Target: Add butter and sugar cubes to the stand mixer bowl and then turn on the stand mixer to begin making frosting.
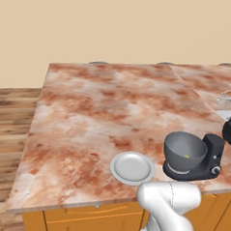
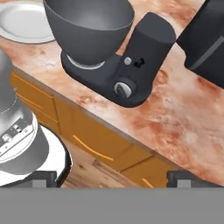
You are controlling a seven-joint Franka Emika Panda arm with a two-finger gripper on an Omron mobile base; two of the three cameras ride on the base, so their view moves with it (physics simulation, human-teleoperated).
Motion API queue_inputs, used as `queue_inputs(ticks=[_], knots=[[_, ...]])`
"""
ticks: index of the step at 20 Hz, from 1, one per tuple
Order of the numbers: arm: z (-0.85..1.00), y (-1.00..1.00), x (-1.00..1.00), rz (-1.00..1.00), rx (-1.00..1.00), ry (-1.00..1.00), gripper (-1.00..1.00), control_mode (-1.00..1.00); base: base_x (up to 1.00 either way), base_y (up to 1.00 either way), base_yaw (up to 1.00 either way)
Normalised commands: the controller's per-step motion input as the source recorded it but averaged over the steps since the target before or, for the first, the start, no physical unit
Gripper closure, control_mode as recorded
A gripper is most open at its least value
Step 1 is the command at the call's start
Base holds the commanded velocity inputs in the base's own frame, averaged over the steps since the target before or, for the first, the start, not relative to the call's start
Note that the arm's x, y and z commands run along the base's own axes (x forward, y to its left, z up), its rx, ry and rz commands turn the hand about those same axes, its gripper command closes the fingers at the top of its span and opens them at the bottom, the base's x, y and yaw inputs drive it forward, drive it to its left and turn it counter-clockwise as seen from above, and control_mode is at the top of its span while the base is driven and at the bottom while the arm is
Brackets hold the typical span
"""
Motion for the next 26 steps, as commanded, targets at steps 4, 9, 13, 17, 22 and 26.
queue_inputs(ticks=[4, 9, 13, 17, 22, 26], knots=[[0.01, -0.62, 0.20, 0.10, 0.06, -0.20, -1.00, -1.00, 0.00, 0.00, 0.00], [0.09, -0.60, 0.35, 0.08, 0.07, -0.18, -1.00, -1.00, 0.00, 0.00, 0.00], [0.13, -0.51, 0.52, 0.13, 0.09, -0.18, -1.00, -1.00, 0.00, 0.00, 0.00], [0.12, -0.23, 0.48, 0.21, 0.08, -0.22, -1.00, -1.00, 0.00, 0.00, 0.00], [0.11, -0.04, 0.52, 0.25, 0.09, -0.20, -1.00, -1.00, 0.00, 0.00, 0.00], [0.10, -0.01, 0.54, 0.23, 0.10, -0.16, -1.00, -1.00, 0.00, 0.00, 0.00]])
